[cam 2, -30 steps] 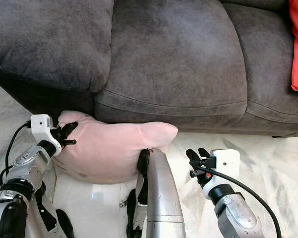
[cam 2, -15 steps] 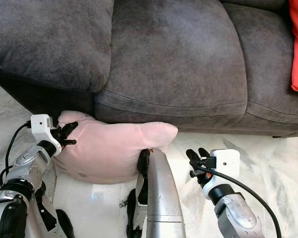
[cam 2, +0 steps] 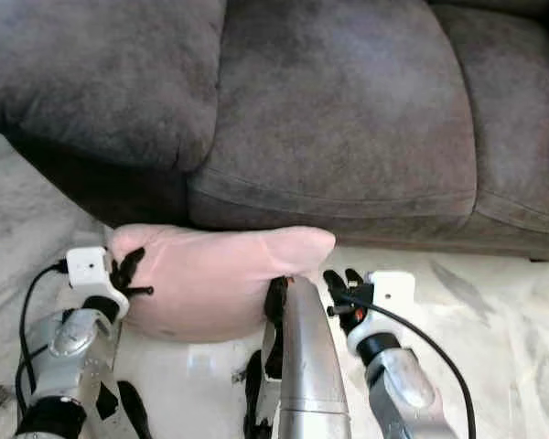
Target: Move the pillow to the sofa from floor
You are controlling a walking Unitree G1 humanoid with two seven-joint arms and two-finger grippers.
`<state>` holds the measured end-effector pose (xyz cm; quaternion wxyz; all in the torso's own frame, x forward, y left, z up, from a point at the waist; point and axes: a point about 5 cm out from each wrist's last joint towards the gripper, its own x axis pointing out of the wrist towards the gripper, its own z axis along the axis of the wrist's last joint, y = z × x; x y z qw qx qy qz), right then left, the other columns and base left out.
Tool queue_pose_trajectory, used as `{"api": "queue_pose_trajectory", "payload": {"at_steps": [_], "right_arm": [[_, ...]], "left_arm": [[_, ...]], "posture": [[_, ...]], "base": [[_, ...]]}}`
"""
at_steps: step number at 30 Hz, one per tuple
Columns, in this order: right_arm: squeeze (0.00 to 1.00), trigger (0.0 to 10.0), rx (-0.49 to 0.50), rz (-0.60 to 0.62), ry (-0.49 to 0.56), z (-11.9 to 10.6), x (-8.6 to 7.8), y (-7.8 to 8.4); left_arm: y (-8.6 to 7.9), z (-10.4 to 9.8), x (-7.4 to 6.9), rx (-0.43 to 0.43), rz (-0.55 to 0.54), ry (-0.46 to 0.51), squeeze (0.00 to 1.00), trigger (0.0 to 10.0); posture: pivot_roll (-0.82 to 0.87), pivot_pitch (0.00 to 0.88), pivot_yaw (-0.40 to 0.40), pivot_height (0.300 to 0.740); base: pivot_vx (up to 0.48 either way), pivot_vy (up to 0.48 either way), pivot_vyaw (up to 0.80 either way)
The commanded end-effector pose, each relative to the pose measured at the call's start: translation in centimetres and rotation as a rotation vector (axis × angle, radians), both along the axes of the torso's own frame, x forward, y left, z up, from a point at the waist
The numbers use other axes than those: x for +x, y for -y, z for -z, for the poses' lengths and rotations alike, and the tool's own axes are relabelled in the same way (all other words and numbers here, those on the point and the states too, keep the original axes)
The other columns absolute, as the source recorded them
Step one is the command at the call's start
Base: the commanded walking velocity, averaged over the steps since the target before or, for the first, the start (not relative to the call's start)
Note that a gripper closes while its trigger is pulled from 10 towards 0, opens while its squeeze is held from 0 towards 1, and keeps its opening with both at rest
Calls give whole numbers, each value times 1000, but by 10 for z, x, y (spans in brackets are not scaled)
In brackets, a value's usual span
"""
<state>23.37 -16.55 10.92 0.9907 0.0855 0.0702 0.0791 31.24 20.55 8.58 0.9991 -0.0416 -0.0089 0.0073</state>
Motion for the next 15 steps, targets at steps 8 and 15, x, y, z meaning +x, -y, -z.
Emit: {"api": "queue_pose_trajectory", "payload": {"at_steps": [8, 15], "right_arm": [[0, 10000, -6, 43, -47, 11, -7, 8], [0, 10000, -6, 43, -47, 11, -7, 8]], "left_arm": [[-6, -4, 0, -1, -38, 12, 0, 10000], [-6, -4, 0, -1, -38, 12, 0, 10000]], "posture": [[-43, 282, -172, 427], [-43, 282, -172, 427]], "base": [[-305, 0, 0], [-304, 0, 0]]}}
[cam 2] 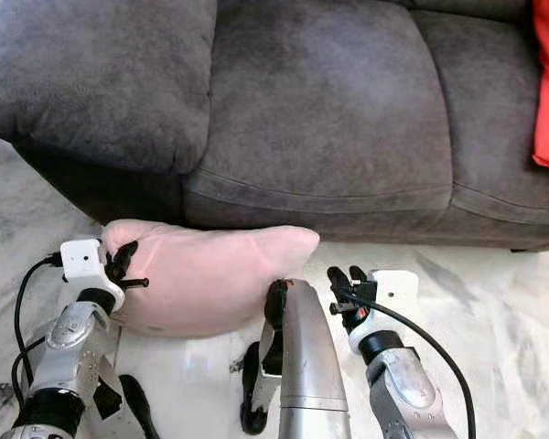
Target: Move the pillow to the sofa from floor
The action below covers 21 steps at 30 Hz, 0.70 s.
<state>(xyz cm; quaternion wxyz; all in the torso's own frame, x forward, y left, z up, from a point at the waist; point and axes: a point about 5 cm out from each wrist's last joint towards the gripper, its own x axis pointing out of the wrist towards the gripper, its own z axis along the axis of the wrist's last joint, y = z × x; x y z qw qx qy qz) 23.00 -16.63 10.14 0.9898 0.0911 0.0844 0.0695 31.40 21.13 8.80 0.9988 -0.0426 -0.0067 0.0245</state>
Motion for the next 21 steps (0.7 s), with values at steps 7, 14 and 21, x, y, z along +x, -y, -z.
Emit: {"api": "queue_pose_trajectory", "payload": {"at_steps": [7, 14, 21], "right_arm": [[0, 10000, -14, 25, -17, 3, -3, 7], [0, 10000, -14, 25, -17, 3, -3, 7], [0, 10000, 19, 46, 47, 8, 26, -7]], "left_arm": [[0, -2, -2, 2, -4, 18, 0, 10000], [0, -2, -2, 2, -4, 18, 0, 10000], [0, -20, 5, 44, -38, 36, 0, 10000]], "posture": [[-43, 282, -172, 427], [-43, 282, -172, 427], [21, 145, -107, 427]], "base": [[-304, 0, 0], [-304, 0, 0], [-302, 0, 0]]}}
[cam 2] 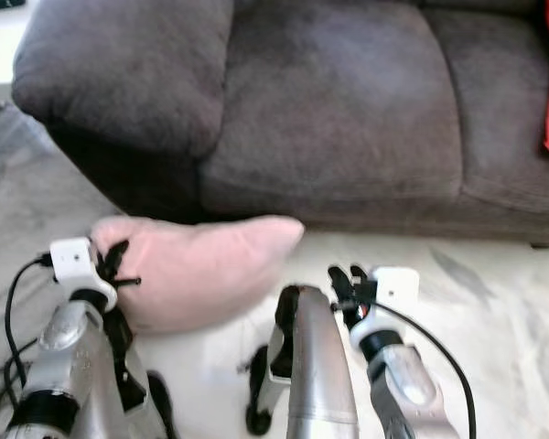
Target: Move the pillow to the sofa from floor
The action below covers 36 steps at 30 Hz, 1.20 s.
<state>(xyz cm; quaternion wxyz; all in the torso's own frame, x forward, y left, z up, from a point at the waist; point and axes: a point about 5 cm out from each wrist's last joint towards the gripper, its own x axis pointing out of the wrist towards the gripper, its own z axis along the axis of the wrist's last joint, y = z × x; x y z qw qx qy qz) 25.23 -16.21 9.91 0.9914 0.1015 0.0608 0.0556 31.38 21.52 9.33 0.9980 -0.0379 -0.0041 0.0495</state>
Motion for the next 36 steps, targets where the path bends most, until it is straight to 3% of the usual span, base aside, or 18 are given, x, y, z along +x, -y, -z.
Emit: {"api": "queue_pose_trajectory", "payload": {"at_steps": [1, 14, 19, 25, 31, 36], "right_arm": [[0, 10000, 1, 13, 10, 6, 8, -4], [0, 10000, 17, 29, 53, 12, 32, -13], [0, 10000, 15, 25, 57, 14, 39, -15], [0, 10000, 4, 23, 78, 14, 47, -12], [0, 10000, -10, 27, 103, 13, 50, -8], [0, 10000, -9, 31, 116, 13, 51, -8]], "left_arm": [[3, -16, 7, 40, 12, 45, 0, 10000], [2, -32, 22, 82, 31, 79, 0, 10000], [5, -33, 25, 108, 36, 86, 0, 10000], [8, -32, 22, 105, 47, 98, 0, 10000], [12, -22, 10, 153, 77, 90, 0, 10000], [18, -21, 10, 163, 89, 98, 0, 10000]], "posture": [[21, 145, -107, 427], [67, 7, -64, 427], [71, 0, -70, 427], [80, 0, -82, 427], [84, 0, -86, 427], [82, 0, -85, 427]], "base": [[-300, 0, 0], [-293, 0, 0], [0, 0, 0], [0, 0, 0], [0, 0, 0], [0, 0, 0]]}}
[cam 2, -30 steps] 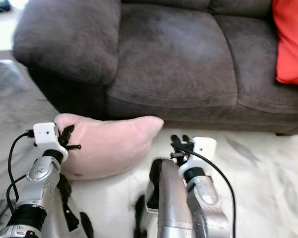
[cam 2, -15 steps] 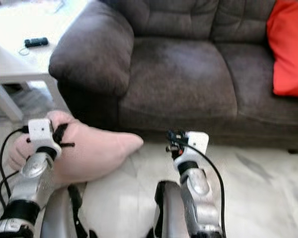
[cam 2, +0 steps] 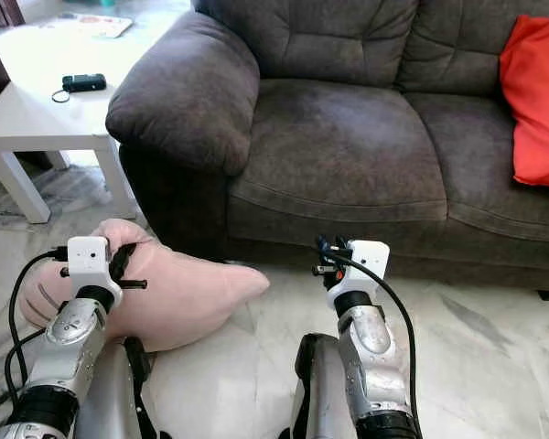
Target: Move the pillow to the sofa from floor
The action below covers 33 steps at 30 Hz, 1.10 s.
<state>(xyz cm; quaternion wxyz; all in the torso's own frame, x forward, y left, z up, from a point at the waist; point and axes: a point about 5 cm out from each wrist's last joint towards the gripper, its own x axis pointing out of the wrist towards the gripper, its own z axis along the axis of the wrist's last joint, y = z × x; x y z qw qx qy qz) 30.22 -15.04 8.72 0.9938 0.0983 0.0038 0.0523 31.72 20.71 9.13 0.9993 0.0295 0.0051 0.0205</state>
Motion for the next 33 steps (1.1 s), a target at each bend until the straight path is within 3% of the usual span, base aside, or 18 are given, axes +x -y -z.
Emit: {"api": "queue_pose_trajectory", "payload": {"at_steps": [1, 14, 33], "right_arm": [[0, 10000, -6, 14, 4, 1, 1, 4], [0, 10000, 1, 29, 16, 0, 5, 3], [0, 10000, 8, 11, 24, 1, 7, -5]], "left_arm": [[11, -24, 7, 26, 41, 120, 0, 10000], [15, -31, 13, 45, 60, 140, 0, 10000], [13, -33, 11, 57, 60, 146, 0, 10000]], "posture": [[81, 0, -84, 427], [84, 0, -74, 440], [97, 0, -76, 584]], "base": [[0, 0, 0], [0, 0, 0], [0, 0, 0]]}}
